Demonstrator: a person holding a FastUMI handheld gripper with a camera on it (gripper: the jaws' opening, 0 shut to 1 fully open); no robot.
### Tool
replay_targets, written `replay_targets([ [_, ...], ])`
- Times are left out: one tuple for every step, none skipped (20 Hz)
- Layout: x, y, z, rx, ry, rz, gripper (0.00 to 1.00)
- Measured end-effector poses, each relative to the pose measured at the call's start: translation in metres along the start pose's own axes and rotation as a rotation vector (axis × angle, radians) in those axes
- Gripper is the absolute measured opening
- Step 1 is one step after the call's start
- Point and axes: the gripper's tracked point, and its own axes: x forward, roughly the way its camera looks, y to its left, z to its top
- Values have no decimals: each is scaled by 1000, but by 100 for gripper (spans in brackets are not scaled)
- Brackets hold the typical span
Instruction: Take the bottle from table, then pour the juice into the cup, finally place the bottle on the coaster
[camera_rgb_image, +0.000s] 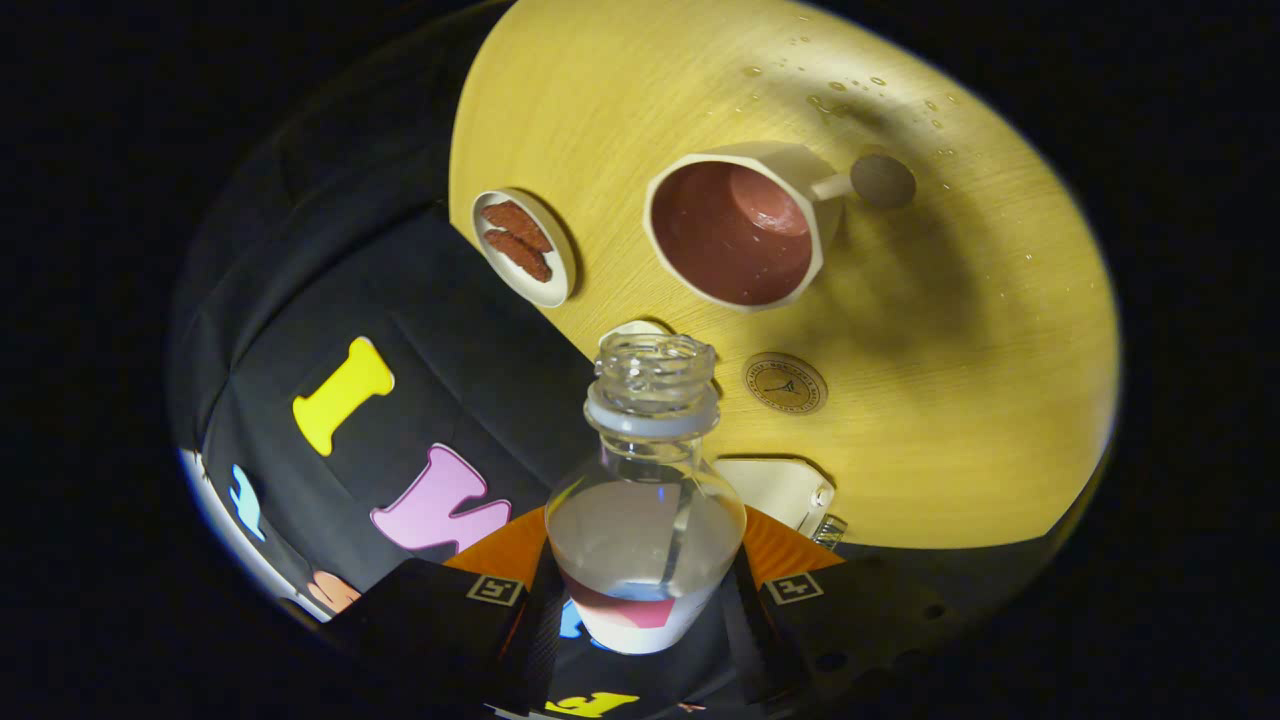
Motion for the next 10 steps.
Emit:
replay_targets([
  [-2,2,-4,-54,-7,30,72],
  [-4,2,-7,-120,-14,50,72],
  [-7,-2,-9,-207,-23,57,72],
  [-9,-6,-11,-309,-34,63,72],
  [-13,-11,-14,-407,-37,66,72],
  [-17,-15,-17,-496,-38,67,72],
  [-21,-17,-20,-580,-38,76,72],
  [-27,-18,-28,-655,-36,90,72],
  [-34,-17,-34,-725,-28,110,72],
  [-41,-15,-40,-790,-21,145,72],
])
